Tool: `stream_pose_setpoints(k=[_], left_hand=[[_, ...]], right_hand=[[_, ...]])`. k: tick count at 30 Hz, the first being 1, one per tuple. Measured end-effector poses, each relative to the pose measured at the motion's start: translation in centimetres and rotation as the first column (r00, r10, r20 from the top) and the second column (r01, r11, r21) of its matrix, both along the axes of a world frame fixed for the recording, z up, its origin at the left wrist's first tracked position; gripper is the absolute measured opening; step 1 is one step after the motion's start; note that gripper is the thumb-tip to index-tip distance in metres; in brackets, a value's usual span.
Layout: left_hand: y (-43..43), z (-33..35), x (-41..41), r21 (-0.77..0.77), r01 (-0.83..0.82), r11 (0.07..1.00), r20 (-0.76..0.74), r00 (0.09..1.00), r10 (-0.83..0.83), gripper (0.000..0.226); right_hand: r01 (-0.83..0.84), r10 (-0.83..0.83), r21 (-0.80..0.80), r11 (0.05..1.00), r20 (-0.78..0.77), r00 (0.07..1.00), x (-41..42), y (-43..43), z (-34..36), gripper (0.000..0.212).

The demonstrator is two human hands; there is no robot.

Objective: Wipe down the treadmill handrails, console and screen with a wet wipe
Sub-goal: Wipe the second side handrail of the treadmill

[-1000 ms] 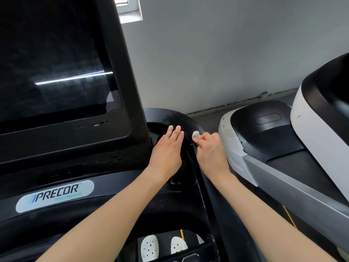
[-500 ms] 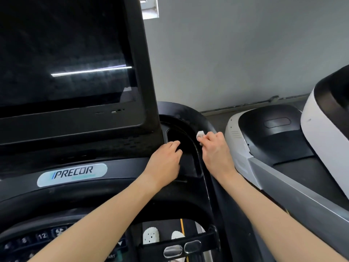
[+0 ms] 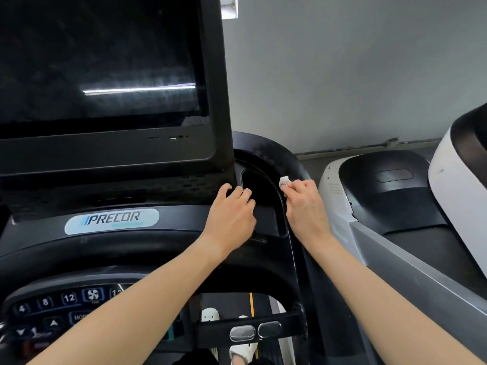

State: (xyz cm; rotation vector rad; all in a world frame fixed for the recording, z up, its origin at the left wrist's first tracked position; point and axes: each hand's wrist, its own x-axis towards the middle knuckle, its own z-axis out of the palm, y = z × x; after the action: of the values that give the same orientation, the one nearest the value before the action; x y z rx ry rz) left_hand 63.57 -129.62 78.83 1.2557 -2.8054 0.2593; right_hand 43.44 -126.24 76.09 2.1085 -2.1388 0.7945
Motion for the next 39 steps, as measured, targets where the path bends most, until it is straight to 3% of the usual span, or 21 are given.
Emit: stream_pose_setpoints(k=[3,9,16,22,29,34,39], left_hand=[[-0.1,-0.2,0.1,0.000,0.005,1.000,0.001,1.000,-0.005,0.032],[-0.1,-0.1,0.0,0.002,0.004,1.000,0.017,1.000,-0.004,0.035],[0.2,-0.5,0.0,0.004,-0.029,1.000,-0.020,0.999,0.029,0.033],[0.3,-0.2,-0.2,0.016,-0.053,0.998,-0.007,0.999,0.053,0.029],[1.0,0.2,-0.2,0.051,-0.078,0.996,0.045,0.996,0.076,0.029],[2.5,0.1,-0.1,0.073,-0.071,0.995,0.070,0.995,0.066,0.032],[4.4,-0.1,0.1,0.108,-0.047,0.993,0.011,0.999,0.046,0.032]], right_hand=[[0.019,-0.020,0.021,1.000,0.017,1.000,1.1,-3.7,-0.1,0.035],[-0.113,0.132,0.174,0.978,-0.105,0.986,3.2,-7.5,1.6,0.054],[-0.043,0.052,0.066,0.997,-0.131,0.990,-0.6,-0.8,-0.4,0.046],[-0.029,0.031,0.020,0.999,-0.151,0.988,0.5,-2.4,0.4,0.032],[0.083,-0.083,-0.021,0.996,0.021,0.996,-0.3,2.4,0.6,0.029],[0.025,-0.025,0.009,1.000,-0.026,0.999,0.3,5.0,0.8,0.040],[0.162,-0.163,0.023,0.986,0.068,0.984,1.4,4.5,1.3,0.041]])
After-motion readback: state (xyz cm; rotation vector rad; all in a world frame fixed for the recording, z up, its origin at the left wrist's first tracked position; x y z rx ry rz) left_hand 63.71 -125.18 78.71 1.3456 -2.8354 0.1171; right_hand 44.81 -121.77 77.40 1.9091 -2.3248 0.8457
